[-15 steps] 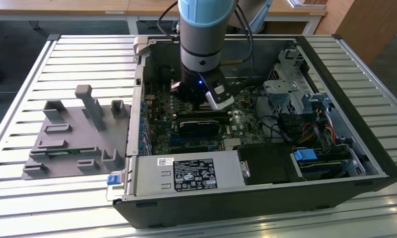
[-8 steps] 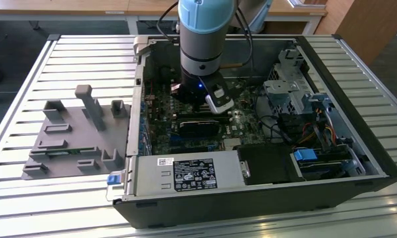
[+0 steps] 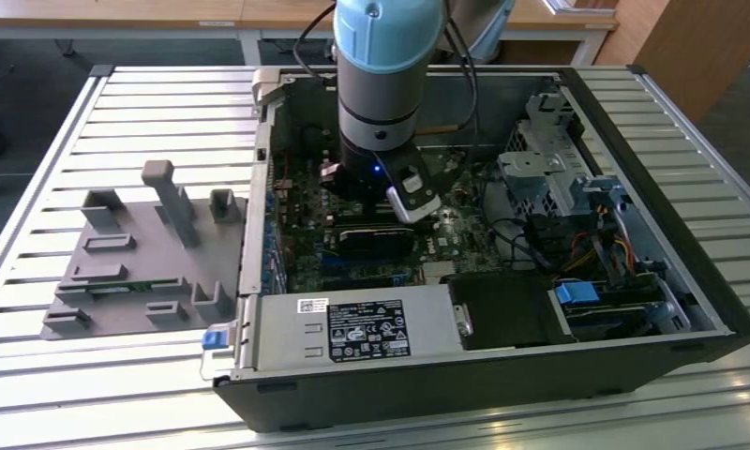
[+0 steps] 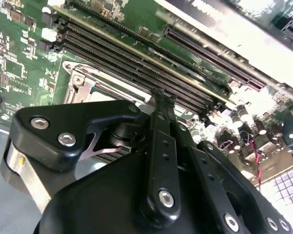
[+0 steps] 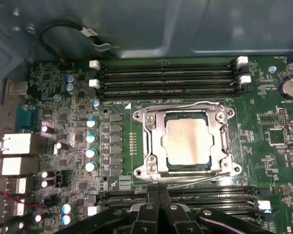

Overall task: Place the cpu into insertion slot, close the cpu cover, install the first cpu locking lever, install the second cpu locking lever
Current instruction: 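Install the second cpu locking lever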

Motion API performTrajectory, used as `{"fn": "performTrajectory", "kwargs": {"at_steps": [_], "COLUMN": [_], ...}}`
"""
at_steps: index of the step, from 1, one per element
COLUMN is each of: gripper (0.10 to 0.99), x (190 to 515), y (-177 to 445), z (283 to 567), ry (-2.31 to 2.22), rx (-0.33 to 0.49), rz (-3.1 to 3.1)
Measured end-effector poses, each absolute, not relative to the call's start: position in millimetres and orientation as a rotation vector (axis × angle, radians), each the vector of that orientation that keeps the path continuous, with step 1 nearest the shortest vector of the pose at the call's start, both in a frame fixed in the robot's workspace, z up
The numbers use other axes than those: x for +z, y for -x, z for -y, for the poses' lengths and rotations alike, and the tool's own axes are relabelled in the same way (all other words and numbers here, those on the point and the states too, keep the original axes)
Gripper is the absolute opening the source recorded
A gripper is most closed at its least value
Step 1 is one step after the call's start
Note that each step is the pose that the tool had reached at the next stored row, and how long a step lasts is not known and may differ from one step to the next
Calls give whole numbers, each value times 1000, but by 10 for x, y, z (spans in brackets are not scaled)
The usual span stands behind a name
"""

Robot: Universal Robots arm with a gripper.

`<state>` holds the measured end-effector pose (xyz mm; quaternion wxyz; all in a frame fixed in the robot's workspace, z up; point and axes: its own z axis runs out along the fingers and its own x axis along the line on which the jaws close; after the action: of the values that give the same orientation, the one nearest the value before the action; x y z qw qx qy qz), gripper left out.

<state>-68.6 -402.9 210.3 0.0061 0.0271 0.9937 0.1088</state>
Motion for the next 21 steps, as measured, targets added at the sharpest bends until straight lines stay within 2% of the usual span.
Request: {"fn": "performTrajectory", "kwargs": {"at_steps": [21], "gripper": [106], "x": [1988], "y": [762], "z": [4040], "ry": [-85], "rx": [410], "rz": [-3103]}}
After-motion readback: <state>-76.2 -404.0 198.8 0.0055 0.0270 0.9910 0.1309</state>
